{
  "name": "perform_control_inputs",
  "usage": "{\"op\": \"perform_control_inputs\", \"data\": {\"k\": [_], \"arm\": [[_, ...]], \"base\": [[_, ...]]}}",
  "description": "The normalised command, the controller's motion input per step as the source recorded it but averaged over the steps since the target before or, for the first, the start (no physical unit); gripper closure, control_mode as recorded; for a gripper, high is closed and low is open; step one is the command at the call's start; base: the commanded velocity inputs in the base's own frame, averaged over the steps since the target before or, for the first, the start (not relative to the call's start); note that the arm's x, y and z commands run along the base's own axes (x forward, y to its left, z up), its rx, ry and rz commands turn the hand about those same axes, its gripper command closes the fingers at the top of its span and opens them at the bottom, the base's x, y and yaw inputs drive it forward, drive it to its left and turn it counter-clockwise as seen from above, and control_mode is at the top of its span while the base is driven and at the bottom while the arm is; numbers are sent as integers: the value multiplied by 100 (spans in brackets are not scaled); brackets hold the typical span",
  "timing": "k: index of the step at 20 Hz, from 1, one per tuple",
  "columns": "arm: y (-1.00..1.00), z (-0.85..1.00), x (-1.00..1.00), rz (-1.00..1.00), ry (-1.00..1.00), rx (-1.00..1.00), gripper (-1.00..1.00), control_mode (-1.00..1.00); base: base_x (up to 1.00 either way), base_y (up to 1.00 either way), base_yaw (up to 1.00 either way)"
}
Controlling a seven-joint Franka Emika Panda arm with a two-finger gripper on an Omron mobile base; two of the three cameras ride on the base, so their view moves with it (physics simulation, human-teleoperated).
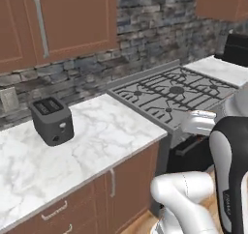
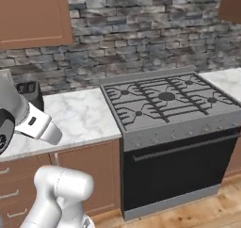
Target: Move the bowls from the cabinet to the plates on the dining table.
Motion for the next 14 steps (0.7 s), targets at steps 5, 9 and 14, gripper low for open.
{"op": "perform_control_inputs", "data": {"k": [5,9,14], "arm": [[0,0,0,0,0,0,-100,100],[0,0,0,0,0,0,-100,100],[0,0,0,0,0,0,-100,100]], "base": [[-12,-29,49],[-30,-87,36],[35,-80,21]]}}
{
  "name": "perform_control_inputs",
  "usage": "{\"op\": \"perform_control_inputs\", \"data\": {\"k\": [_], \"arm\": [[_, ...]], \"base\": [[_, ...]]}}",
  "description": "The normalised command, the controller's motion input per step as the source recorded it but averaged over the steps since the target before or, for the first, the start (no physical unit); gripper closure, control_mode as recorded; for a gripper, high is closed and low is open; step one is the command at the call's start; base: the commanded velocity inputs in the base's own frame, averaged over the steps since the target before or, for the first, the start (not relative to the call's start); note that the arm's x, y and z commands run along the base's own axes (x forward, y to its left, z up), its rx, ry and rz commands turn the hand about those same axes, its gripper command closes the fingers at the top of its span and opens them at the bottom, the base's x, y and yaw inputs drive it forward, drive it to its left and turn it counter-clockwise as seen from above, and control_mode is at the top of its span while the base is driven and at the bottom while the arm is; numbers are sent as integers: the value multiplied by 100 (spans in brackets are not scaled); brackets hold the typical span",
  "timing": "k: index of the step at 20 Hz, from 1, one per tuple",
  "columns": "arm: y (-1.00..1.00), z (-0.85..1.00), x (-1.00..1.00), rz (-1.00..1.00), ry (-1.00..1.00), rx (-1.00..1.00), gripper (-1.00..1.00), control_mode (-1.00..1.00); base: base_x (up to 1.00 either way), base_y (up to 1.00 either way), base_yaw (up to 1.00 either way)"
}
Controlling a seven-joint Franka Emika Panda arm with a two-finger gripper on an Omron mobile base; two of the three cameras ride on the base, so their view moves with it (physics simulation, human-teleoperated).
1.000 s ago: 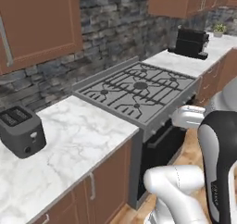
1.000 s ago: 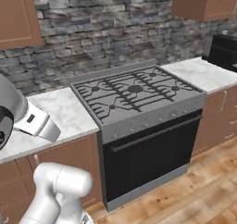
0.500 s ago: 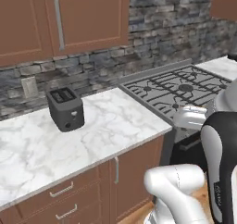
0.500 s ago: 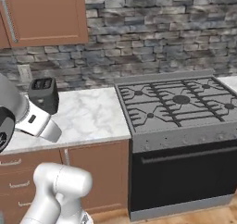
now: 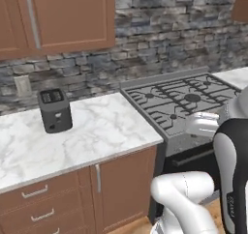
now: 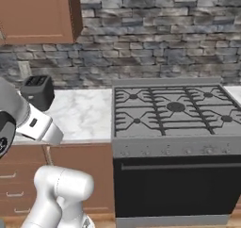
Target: Move the bowls from the cabinet to the plates on the dining table.
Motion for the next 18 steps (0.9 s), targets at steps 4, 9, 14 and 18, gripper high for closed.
{"op": "perform_control_inputs", "data": {"k": [4,9,14,18], "arm": [[0,0,0,0,0,0,-100,100],[0,0,0,0,0,0,-100,100],[0,0,0,0,0,0,-100,100],[0,0,0,0,0,0,-100,100]], "base": [[71,-100,0],[14,-100,-9],[24,-100,-14],[58,-100,-29]]}}
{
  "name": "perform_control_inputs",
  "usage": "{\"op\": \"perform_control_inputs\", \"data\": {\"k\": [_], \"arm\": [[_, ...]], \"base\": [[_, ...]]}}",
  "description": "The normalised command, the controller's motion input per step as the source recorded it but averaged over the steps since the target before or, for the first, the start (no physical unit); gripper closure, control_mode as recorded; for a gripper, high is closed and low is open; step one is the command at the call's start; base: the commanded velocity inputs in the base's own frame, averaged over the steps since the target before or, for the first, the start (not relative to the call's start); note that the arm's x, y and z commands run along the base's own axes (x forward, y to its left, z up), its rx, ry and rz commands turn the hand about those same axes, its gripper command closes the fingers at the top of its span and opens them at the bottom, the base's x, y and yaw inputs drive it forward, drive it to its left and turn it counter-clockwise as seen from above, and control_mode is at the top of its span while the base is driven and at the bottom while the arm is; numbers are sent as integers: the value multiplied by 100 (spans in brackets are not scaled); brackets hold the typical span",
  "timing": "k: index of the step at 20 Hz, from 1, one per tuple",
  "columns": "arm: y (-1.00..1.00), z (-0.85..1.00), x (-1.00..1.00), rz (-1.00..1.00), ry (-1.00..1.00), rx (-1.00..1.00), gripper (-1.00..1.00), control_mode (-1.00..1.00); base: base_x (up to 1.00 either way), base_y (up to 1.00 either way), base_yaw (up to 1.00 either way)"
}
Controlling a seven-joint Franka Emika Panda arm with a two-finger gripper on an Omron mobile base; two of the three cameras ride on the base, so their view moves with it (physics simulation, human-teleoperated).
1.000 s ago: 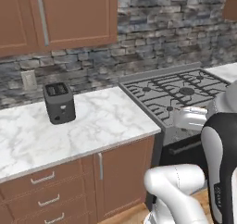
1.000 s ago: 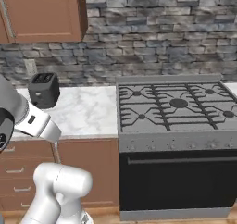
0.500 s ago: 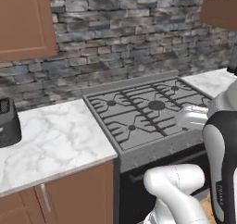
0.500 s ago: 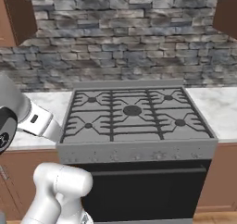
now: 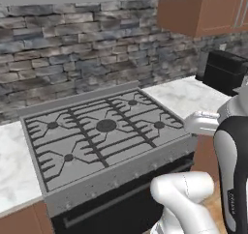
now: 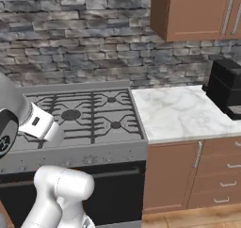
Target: Move the bowls from the cabinet to the plates on the dining table.
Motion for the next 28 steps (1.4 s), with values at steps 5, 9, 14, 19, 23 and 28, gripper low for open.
{"op": "perform_control_inputs", "data": {"k": [5,9,14,19,23,28], "arm": [[0,0,0,0,0,0,-100,100],[0,0,0,0,0,0,-100,100],[0,0,0,0,0,0,-100,100],[0,0,0,0,0,0,-100,100],[0,0,0,0,0,0,-100,100],[0,0,0,0,0,0,-100,100]], "base": [[46,-100,-41],[97,-100,-34],[31,19,18],[-1,100,71],[0,86,75],[0,64,75]]}}
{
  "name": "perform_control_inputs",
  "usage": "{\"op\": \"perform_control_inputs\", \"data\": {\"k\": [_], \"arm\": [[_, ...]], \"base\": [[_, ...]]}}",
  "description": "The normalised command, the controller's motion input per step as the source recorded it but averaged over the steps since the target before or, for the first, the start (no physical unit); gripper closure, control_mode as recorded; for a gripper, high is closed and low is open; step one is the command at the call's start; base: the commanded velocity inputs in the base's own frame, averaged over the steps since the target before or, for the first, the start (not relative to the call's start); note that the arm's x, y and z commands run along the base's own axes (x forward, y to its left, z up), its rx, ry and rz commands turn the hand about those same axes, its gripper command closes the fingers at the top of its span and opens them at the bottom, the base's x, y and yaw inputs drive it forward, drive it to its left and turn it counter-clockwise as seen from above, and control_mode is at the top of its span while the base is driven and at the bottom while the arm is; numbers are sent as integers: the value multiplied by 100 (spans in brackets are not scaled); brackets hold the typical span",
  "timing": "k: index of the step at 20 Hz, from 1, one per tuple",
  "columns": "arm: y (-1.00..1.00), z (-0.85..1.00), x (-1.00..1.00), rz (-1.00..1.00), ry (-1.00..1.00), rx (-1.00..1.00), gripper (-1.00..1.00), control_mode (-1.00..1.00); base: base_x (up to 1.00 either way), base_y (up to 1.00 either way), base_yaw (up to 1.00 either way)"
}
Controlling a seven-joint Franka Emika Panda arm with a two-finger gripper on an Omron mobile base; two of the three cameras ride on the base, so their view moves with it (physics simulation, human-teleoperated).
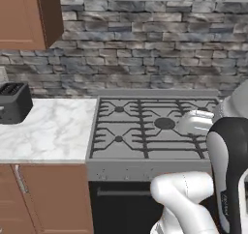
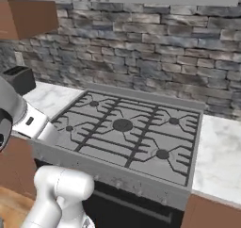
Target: Move the bowls from the cabinet to the plates on the dining table.
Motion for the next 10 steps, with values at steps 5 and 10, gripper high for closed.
{"op": "perform_control_inputs", "data": {"k": [5,10], "arm": [[0,0,0,0,0,0,-100,100],[0,0,0,0,0,0,-100,100]], "base": [[17,10,70],[64,36,36]]}}
